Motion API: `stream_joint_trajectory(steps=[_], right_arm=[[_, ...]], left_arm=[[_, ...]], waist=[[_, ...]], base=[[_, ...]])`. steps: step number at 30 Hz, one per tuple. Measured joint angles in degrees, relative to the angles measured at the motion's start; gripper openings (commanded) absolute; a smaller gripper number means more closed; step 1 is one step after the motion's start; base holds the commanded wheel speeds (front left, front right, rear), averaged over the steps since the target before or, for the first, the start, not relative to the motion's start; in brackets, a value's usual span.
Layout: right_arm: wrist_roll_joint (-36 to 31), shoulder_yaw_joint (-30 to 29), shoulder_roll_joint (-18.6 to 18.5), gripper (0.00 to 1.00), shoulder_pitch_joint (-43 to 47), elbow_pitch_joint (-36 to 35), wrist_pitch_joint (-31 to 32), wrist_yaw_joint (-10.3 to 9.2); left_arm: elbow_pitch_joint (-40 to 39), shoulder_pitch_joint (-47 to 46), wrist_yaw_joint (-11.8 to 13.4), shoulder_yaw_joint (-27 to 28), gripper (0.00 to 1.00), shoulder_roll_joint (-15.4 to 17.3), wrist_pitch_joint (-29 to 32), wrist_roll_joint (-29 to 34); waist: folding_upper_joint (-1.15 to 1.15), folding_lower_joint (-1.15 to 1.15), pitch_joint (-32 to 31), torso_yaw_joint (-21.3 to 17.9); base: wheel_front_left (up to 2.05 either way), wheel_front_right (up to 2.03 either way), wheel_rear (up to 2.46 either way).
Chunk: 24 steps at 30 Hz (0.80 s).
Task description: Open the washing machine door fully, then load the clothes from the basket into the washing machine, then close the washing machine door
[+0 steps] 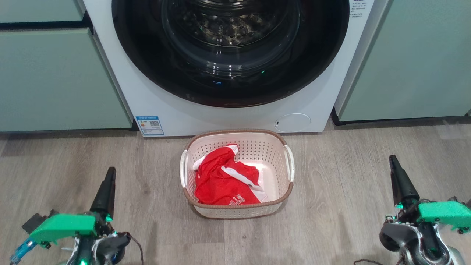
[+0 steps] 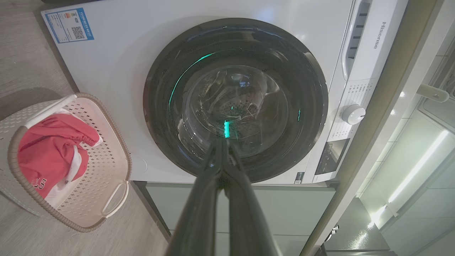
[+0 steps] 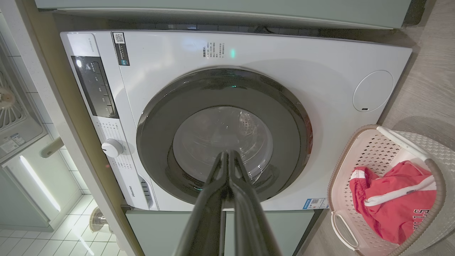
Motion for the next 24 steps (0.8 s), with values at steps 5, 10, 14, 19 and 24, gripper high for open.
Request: stream_joint_trajectory(steps=[5, 10, 14, 19, 24], right_arm=[[0.0, 0.0, 0.0, 0.00, 0.0, 0.0, 0.0, 0.00], [0.0, 0.0, 0.0, 0.00, 0.0, 0.0, 0.0, 0.00], [0.0, 0.0, 0.0, 1.00, 0.1, 0.4, 0.0, 0.01], [0.0, 0.3, 0.5, 1.00, 2.5, 2.5, -0.1, 0.00], [0.0, 0.6, 0.5, 1.00, 2.4, 2.4, -0.7, 0.00]], left_arm=[[0.0, 0.0, 0.0, 0.0, 0.00, 0.0, 0.0, 0.0], [0.0, 0.0, 0.0, 0.0, 0.00, 0.0, 0.0, 0.0], [0.3, 0.0, 0.1, 0.0, 1.00, 0.0, -0.1, 0.0], [2.4, 2.7, 0.1, -0.3, 1.00, -0.4, -0.2, 0.0], [2.2, 2.3, 0.1, -0.4, 1.00, -0.4, -0.9, 0.3]], waist=[[0.00, 0.00, 0.0, 0.0], [0.00, 0.00, 0.0, 0.0], [0.00, 0.00, 0.0, 0.0], [0.00, 0.00, 0.0, 0.0], [0.00, 0.00, 0.0, 0.0]], base=[[0.00, 0.00, 0.00], [0.00, 0.00, 0.00], [0.00, 0.00, 0.00], [0.00, 0.00, 0.00], [0.00, 0.00, 0.00]])
